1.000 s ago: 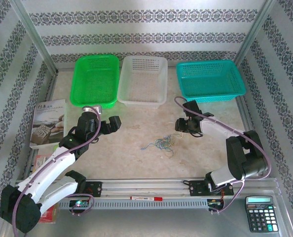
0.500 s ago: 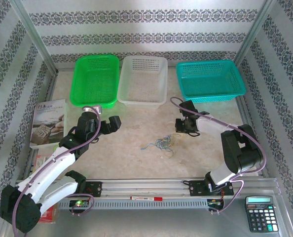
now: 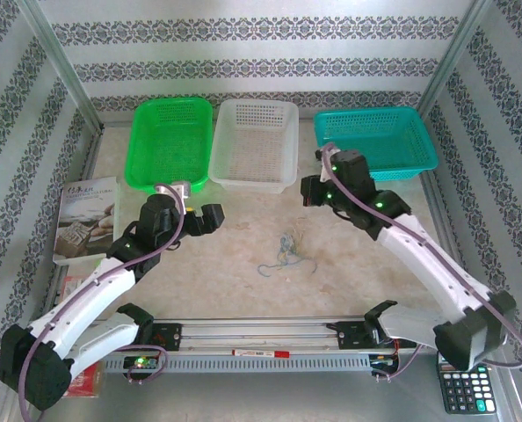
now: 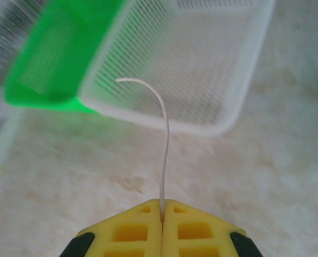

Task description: Untangle the cables

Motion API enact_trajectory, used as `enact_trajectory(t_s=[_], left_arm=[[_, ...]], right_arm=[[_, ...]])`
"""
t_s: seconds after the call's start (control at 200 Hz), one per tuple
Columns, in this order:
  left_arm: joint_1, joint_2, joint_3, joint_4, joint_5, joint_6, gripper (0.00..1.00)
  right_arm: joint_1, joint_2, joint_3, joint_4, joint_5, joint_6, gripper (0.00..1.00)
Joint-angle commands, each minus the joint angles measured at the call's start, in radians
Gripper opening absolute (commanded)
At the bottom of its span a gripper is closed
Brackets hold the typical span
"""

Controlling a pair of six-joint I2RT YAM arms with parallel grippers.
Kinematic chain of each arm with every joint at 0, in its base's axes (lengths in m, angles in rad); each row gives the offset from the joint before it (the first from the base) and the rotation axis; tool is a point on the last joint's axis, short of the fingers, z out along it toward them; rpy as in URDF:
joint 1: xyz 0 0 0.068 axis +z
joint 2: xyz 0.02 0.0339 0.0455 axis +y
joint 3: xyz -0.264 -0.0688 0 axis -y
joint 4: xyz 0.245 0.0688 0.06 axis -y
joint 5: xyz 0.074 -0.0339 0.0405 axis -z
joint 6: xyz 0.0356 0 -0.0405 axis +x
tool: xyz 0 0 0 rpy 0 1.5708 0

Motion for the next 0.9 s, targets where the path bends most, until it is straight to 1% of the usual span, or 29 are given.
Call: enact_trajectory(t_s=[0.0, 0.27, 0.415, 0.55, 0.709, 0.894], left_arm=[[-0.036, 0.02, 0.032, 0.097, 0.062, 0.059, 1.0], [-0.14, 0.093, 0.032, 0.232, 0.077, 0.131, 1.0], [-0.187, 0.152, 0.048, 0.294, 0.046, 0.149, 1.0], [-0.219, 0.213, 0.077, 0.321, 0.022, 0.161, 1.0], [-0.235, 0.247, 0.08, 0.349, 0.008, 0.144, 1.0], [-0.237, 0.202, 0.028, 0.362, -0.053, 0.114, 1.0]], right_arm=[[0.006, -0.008, 0.042, -0.029, -0.036, 0.038, 0.0], [0.017, -0.018, 0.098, 0.009, -0.06, 0.082, 0.0], [0.026, -0.033, 0.13, 0.032, -0.08, 0.112, 0.0], [0.036, -0.047, 0.203, 0.04, -0.09, 0.126, 0.0], [0.035, -0.049, 0.303, 0.037, -0.033, 0.1, 0.0], [-0.008, -0.02, 0.427, 0.037, 0.05, 0.051, 0.0]])
